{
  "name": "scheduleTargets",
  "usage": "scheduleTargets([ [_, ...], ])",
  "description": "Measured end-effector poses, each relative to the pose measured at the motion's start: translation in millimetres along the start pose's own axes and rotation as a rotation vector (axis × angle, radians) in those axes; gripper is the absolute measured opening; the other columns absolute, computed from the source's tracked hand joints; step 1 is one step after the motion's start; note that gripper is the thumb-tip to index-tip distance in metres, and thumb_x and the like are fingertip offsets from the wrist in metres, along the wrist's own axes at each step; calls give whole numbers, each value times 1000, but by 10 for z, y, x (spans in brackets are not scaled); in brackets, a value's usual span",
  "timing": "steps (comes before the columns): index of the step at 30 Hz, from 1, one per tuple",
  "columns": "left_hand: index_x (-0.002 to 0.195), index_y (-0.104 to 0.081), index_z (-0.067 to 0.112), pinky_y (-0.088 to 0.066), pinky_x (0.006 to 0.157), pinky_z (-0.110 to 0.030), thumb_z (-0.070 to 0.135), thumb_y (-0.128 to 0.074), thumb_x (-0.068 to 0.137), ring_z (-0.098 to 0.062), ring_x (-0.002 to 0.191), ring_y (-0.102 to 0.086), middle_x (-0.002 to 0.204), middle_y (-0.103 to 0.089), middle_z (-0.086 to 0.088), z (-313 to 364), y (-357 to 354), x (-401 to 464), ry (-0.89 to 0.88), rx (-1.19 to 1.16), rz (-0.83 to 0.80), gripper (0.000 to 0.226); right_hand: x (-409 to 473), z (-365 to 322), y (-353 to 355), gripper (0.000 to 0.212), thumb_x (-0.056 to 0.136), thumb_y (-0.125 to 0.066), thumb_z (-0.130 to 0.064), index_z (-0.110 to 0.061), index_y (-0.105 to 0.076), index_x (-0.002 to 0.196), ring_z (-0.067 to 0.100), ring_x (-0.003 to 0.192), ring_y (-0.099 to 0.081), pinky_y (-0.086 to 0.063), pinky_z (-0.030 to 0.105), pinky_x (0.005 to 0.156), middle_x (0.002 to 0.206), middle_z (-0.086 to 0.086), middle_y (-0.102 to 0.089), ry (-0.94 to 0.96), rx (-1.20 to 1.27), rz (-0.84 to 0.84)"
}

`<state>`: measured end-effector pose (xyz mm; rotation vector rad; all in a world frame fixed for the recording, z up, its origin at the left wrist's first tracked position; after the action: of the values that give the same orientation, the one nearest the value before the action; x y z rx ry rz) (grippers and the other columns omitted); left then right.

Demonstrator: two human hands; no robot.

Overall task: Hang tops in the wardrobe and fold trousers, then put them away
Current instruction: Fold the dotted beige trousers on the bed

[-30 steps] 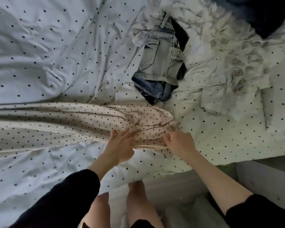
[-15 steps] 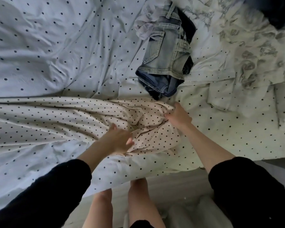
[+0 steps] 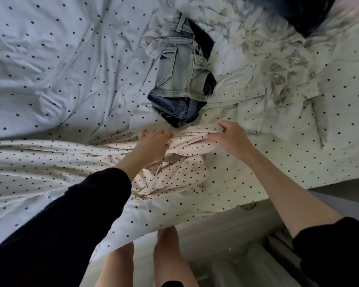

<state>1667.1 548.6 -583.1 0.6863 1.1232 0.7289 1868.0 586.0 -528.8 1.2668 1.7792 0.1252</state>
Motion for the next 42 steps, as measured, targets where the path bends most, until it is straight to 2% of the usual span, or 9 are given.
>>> scheduleTargets([
  [3,130,-48,17,-21,104,-41,23,-49,95,-22,105,-55,117,-57,-3,-39,106,-103,2,-60,183,35,77,-107,288,33,77,-75,-21,4,-58,90,15,71,-51,-41,22,63,80,13,-59,28,52,70],
  [8,127,-51,17,-22,105,-45,21,-59,90,-25,113,-52,124,-53,-7,-130,387,-70,90,-72,432,38,252,-237,693,20,83,-69,-16,-17,-53,71,7,49,-50,-40,14,49,63,0,-56,17,274,254],
  [11,134,-46,22,-17,110,-48,24,-57,91,-22,128,-41,141,-42,-4,-193,346,2,110,-25,270,44,353,-197,636,5,88,-61,-13,-11,-61,84,0,55,-60,-40,8,49,73,2,-62,-35,300,265],
  [14,140,-39,26,-14,113,-50,24,-52,94,-20,135,-32,149,-32,-1,-235,80,-52,143,-1,50,48,391,17,274,31,90,-56,-16,6,-59,112,30,100,-63,-47,25,73,107,18,-65,-129,105,105],
  [18,140,-38,27,-17,111,-49,23,-54,92,-22,134,-32,150,-29,-3,-309,-202,-194,155,41,46,51,455,379,-183,46,92,-56,-26,-5,-47,132,25,121,-49,-40,32,95,135,9,-49,-281,36,-36],
  [29,132,-48,23,-24,99,-38,36,-63,85,-22,117,-48,132,-49,-1,-357,-491,-170,160,152,184,51,534,670,-480,12,83,-67,-23,-20,-61,74,28,95,-63,-48,47,93,93,8,-67,-379,86,41],
  [35,82,-65,14,-39,82,-39,12,-75,76,-23,83,-63,84,-68,-1,-233,-378,-366,11,42,356,12,206,978,-310,16,87,-57,-32,-20,-60,98,26,93,-57,-41,42,94,91,2,-62,-429,-286,12],
  [38,83,-65,14,-39,83,-41,2,-70,78,-20,88,-68,91,-72,0,-126,-424,-485,-66,-49,374,14,144,1060,-241,26,90,-55,-30,-17,-59,112,27,96,-56,-39,43,97,100,5,-62,-459,-290,16],
  [42,90,-66,15,-36,86,-44,4,-67,81,-25,109,-61,118,-65,-4,-61,-453,-473,-84,-15,299,15,198,1039,-125,12,88,-55,-26,-15,-55,91,25,90,-53,-36,36,89,95,6,-59,-465,-380,54],
])
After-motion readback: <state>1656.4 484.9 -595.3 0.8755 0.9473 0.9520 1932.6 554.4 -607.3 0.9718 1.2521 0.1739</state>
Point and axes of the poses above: each hand's wrist, its own x-axis towards the middle knuckle, its own y-axis out of the back of the hand, z = x × y, the point moved 3 cm from there along x, towards the middle knuckle
